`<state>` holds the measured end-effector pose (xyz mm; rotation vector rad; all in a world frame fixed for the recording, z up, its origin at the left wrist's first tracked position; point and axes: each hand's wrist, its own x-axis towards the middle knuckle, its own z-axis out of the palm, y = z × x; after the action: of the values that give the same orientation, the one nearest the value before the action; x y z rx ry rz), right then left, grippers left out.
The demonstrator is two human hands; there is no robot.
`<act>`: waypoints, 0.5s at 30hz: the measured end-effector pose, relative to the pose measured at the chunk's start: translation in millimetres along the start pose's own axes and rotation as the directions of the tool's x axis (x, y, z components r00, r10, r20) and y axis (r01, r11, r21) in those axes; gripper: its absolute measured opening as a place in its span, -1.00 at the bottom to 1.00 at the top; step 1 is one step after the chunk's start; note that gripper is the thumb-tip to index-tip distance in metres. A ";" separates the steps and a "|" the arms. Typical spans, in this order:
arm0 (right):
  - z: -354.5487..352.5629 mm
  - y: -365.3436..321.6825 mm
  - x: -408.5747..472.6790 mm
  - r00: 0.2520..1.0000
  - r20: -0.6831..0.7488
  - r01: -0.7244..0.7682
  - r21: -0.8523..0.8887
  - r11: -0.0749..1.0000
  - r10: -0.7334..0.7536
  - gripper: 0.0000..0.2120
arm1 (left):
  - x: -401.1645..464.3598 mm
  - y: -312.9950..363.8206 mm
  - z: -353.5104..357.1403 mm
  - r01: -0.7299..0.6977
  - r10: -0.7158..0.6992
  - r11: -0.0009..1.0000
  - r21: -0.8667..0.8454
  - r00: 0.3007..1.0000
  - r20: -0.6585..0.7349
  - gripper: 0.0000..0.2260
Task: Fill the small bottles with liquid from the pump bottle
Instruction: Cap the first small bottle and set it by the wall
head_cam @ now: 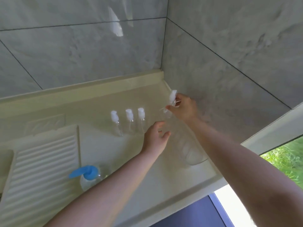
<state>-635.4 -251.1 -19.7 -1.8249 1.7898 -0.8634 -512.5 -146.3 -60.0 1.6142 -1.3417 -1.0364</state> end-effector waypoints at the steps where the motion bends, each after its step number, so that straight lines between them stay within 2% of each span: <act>1: 4.3 2.1 1.8 1.000 0.013 -0.002 0.003 1.000 0.002 -0.72 | 2.3 -1.2 0.6 0.010 -0.010 1.000 0.013 1.000 0.009 -0.63; 5: 13.6 7.5 4.7 0.999 0.035 0.005 0.012 1.000 -0.005 -0.72 | 10.7 -3.0 4.2 0.075 -0.076 0.997 0.023 0.996 0.035 -0.57; 15: 20.5 10.5 2.6 0.990 0.105 0.096 -0.055 0.994 -0.090 -0.69 | 10.4 -2.8 8.5 0.118 -0.120 0.993 0.031 0.990 0.075 -0.52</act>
<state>-628.7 -256.7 -41.2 -1.9680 1.6956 -0.7424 -518.3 -156.7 -66.8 1.7070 -1.3275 -1.1662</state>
